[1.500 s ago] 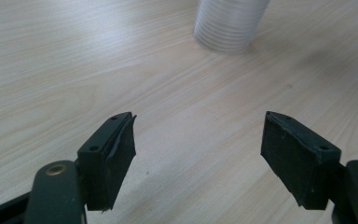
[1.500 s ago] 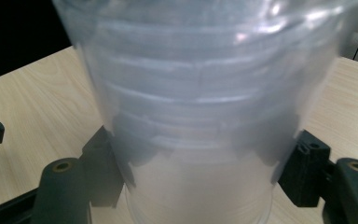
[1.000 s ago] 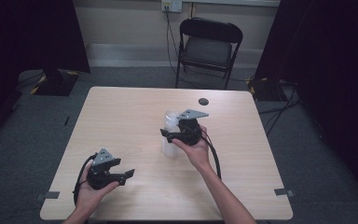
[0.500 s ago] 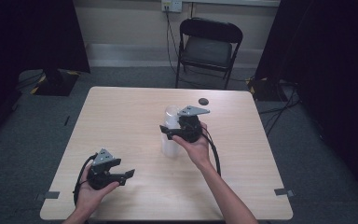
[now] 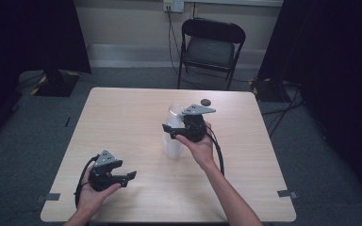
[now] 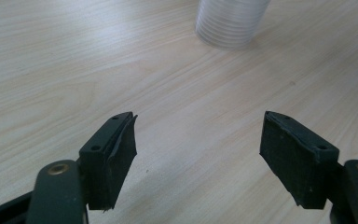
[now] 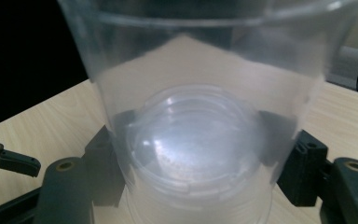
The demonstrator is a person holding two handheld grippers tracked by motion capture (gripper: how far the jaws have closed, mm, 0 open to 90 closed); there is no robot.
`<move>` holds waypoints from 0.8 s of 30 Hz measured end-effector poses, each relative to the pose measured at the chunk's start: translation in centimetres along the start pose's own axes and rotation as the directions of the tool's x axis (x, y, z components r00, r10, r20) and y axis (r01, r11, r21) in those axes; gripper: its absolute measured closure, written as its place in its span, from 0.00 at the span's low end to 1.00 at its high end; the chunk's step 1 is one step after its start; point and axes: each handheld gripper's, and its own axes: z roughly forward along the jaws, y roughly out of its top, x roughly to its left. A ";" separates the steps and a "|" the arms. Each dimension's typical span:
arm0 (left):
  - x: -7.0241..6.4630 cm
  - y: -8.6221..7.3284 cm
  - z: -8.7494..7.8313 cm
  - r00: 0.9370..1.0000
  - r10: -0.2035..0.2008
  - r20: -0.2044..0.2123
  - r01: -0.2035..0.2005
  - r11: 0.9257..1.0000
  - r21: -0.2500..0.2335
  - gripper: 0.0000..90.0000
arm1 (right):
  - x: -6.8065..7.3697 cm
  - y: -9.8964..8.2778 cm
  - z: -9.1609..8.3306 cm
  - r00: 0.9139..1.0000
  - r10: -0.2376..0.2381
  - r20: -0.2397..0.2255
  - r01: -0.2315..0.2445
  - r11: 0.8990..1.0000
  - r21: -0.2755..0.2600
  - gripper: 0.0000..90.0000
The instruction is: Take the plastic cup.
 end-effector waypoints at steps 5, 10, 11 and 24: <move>0.0 0.0 0.0 1.000 0.009 0.011 -0.009 1.000 -0.006 0.28 | -0.1 0.2 -0.2 1.000 0.005 0.007 -0.005 1.000 -0.007 0.33; -0.1 0.0 0.2 1.000 0.008 0.012 -0.008 1.000 -0.005 0.28 | 0.0 0.6 -0.3 1.000 0.003 0.012 -0.003 1.000 -0.006 0.33; -0.1 0.0 0.2 1.000 0.009 0.012 -0.009 1.000 -0.005 0.28 | 0.0 0.7 -0.4 1.000 0.000 0.014 0.000 1.000 -0.008 0.33; -0.2 0.0 0.1 1.000 -0.008 0.010 0.008 0.999 -0.032 0.29 | 0.1 1.9 -1.3 1.000 0.005 0.014 -0.005 0.999 -0.032 0.34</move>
